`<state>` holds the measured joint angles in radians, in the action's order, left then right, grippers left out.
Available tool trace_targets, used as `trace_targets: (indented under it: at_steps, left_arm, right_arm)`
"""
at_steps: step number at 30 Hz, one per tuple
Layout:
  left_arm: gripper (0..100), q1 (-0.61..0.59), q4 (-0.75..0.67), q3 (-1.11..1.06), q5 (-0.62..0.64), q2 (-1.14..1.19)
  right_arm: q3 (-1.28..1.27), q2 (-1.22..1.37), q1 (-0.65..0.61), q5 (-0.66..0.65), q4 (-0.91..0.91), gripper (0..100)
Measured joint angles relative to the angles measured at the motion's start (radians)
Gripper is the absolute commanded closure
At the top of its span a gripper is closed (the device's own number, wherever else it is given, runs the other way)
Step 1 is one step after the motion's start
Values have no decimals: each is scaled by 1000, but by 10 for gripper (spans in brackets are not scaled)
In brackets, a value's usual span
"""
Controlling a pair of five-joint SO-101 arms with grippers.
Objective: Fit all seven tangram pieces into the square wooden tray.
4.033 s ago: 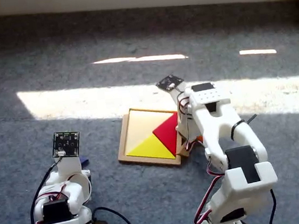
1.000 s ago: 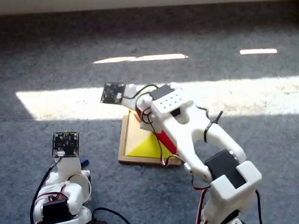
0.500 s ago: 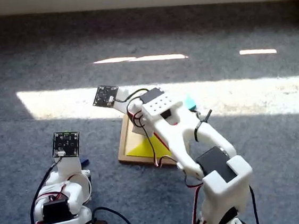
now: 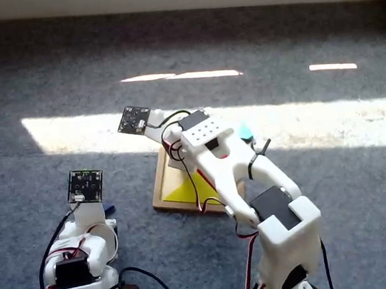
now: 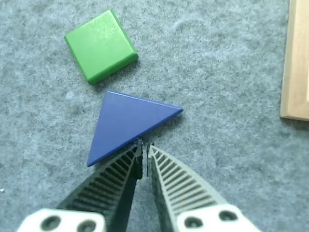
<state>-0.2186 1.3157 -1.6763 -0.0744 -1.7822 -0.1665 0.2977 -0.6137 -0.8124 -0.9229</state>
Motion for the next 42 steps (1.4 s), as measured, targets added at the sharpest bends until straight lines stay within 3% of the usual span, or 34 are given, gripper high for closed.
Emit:
trace_targets:
  at_steps: [10,22,25,30,42]
  left_arm:
    - [957,0,0,0,0,0]
    - [957,0,0,0,0,0]
    - [957,0,0,0,0,0]
    - [957,0,0,0,0,0]
    - [957,0,0,0,0,0]
  right_arm:
    - [2,0,-3,3,-46,833]
    - [152,2,3,160,-115,827]
    - [157,2,6,163,-150,813]
    - [157,2,9,166,-222,697]
    - [157,2,9,66,-264,769]
